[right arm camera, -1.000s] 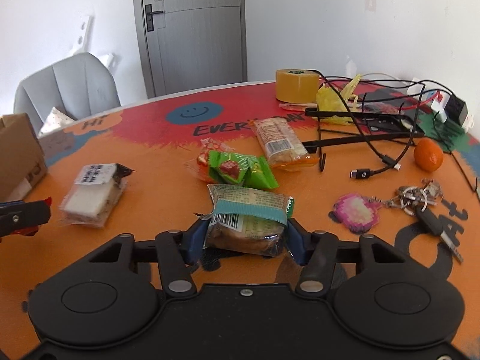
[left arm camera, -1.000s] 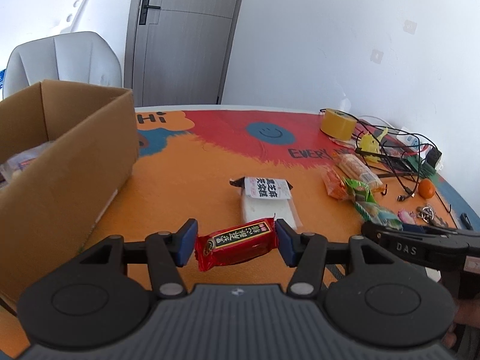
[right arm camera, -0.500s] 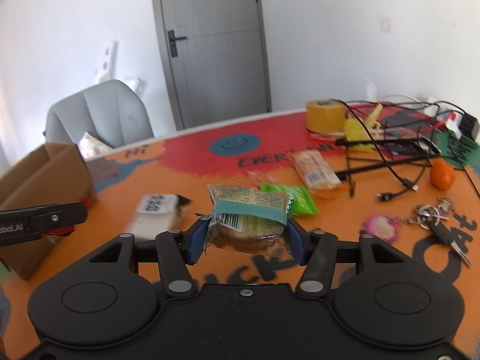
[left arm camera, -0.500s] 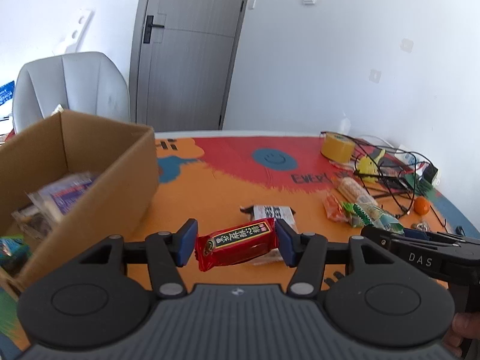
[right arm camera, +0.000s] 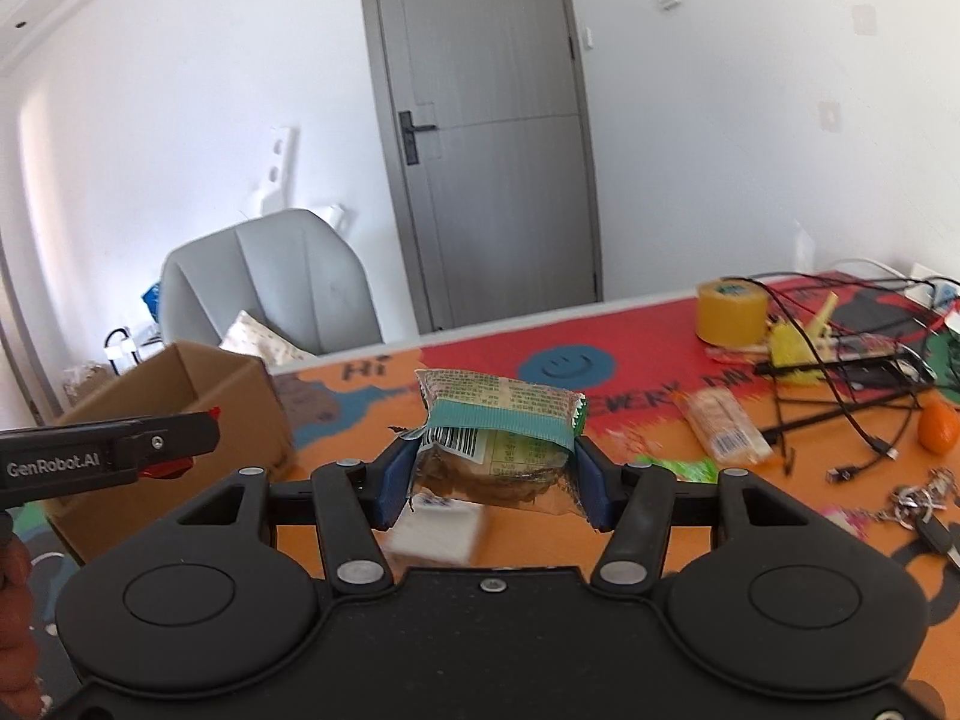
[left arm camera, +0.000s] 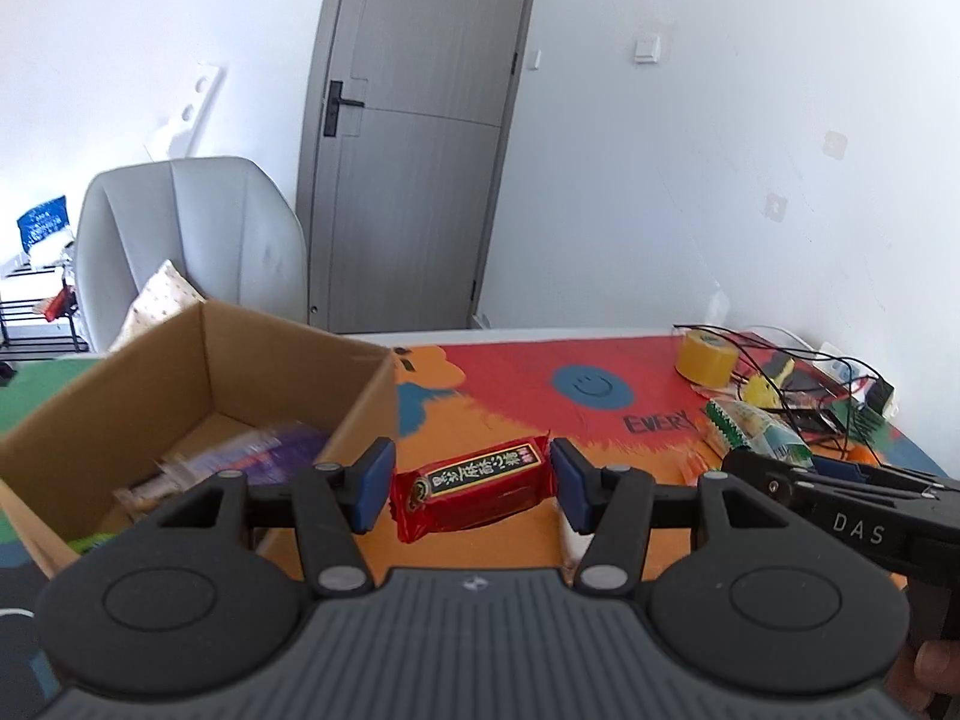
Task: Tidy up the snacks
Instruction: 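Carry both snacks to the cardboard box and open both tools inside it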
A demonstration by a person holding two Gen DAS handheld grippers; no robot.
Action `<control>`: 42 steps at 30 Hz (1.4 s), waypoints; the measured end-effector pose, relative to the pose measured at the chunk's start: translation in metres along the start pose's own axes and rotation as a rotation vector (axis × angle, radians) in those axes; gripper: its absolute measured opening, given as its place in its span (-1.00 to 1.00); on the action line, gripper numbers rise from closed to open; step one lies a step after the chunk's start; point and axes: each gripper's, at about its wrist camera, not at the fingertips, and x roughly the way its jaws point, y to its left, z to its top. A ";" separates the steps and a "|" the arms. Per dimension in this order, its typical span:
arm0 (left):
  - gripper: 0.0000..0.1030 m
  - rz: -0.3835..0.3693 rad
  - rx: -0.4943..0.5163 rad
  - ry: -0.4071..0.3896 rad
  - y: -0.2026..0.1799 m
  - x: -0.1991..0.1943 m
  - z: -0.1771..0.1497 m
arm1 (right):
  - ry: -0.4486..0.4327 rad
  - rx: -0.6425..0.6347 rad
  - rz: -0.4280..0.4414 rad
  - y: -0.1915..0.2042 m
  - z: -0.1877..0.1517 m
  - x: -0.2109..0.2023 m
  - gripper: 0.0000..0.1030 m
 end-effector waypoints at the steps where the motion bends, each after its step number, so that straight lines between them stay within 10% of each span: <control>1: 0.07 0.006 0.001 -0.006 0.001 -0.002 0.001 | -0.005 -0.002 0.010 0.003 0.002 0.000 0.07; 42: 0.15 0.171 -0.144 -0.036 0.140 -0.012 0.035 | 0.000 -0.131 0.249 0.134 0.035 0.045 0.07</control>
